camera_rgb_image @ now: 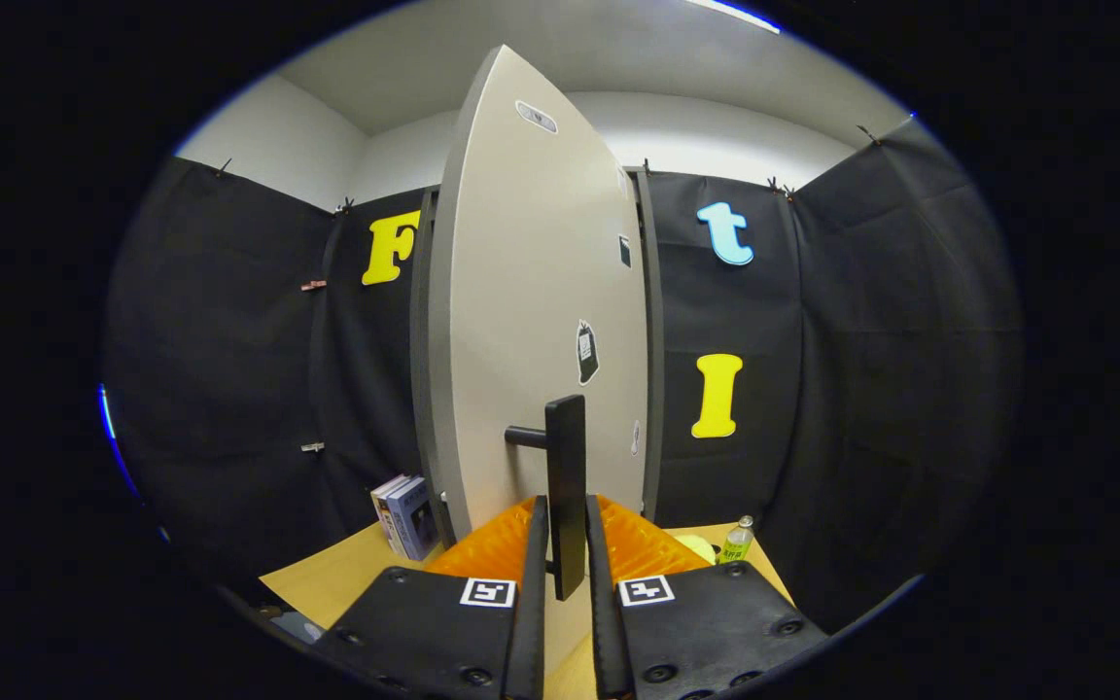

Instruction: Open the shoe cabinet door, grab the shoes and put them into the shoe cabinet, then close the shoe cabinet door.

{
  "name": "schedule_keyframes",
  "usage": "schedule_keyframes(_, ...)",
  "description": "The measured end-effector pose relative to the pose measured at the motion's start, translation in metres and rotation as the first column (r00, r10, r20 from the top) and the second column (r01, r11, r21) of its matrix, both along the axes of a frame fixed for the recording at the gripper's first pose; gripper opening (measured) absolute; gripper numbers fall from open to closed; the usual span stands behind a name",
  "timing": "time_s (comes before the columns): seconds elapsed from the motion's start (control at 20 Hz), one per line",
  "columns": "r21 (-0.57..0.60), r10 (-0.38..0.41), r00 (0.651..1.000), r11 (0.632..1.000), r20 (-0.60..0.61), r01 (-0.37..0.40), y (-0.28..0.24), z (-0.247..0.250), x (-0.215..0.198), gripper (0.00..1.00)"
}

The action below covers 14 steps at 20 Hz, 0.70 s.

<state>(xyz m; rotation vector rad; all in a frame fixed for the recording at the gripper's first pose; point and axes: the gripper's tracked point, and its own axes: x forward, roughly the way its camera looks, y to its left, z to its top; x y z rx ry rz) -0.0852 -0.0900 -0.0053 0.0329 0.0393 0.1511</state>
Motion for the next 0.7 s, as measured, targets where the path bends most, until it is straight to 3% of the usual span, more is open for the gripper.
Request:
schedule_keyframes(0.4, -0.049, -0.202, 0.976, 0.977, 0.081, 0.206, -0.078, 0.021, -0.039, 0.20)
schedule_keyframes(0.7, -0.038, -0.231, 0.972, 0.972, 0.054, 0.233, -0.092, 0.009, -0.048, 0.20)
